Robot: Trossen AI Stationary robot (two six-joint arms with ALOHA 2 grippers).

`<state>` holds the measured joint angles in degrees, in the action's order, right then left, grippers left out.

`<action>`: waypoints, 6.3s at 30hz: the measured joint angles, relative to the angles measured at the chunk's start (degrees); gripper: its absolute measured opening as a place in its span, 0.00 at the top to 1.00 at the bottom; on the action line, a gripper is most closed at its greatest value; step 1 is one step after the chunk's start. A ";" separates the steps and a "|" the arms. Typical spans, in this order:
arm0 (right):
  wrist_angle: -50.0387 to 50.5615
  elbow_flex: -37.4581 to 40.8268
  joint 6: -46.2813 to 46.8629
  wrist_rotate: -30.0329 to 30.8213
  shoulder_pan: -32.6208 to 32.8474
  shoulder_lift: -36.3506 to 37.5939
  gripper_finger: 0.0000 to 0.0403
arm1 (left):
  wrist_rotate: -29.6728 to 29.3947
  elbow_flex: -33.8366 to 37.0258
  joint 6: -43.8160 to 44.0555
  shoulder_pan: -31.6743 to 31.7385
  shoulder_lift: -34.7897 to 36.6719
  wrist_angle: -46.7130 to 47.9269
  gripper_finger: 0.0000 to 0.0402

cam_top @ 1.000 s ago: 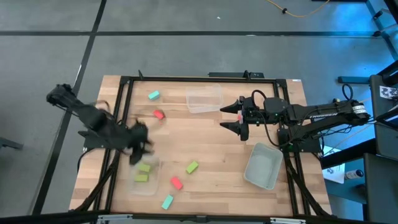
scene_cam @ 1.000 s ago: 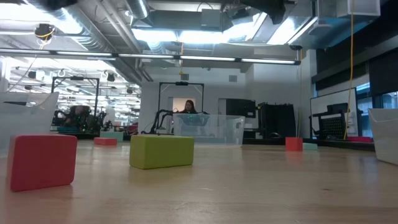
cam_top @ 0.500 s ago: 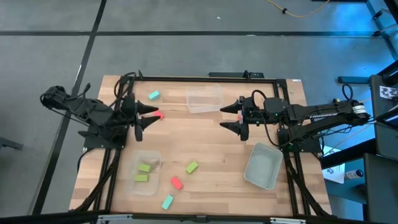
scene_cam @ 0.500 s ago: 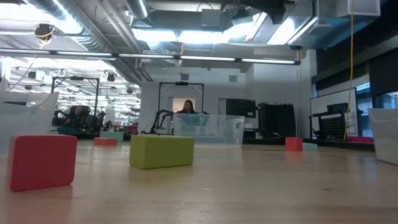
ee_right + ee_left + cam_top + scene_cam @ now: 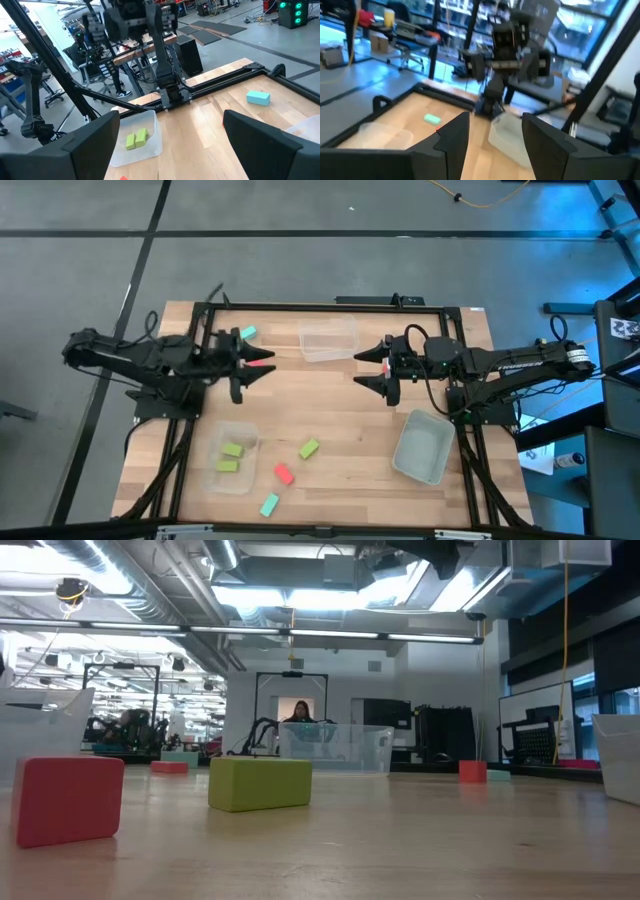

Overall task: Sort & place blocks by color
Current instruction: Put the green block into the bottom left transparent bin

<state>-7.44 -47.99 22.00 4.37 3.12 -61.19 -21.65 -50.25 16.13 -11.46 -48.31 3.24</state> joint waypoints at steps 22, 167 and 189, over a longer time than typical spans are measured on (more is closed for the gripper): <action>0.05 0.00 -0.37 -0.04 0.01 0.00 0.11 | 9.08 0.06 1.34 0.71 -8.81 -0.64 0.57; -0.85 0.00 -5.75 -4.03 2.83 1.18 0.11 | 7.76 12.43 1.35 1.70 0.00 -15.68 0.71; -0.41 0.00 -5.59 -4.03 2.83 1.22 0.11 | 8.64 -3.65 3.15 -4.71 0.36 19.00 0.71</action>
<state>-7.85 -47.99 16.41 0.34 5.96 -59.96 -13.02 -53.90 19.28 -16.17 -47.94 22.24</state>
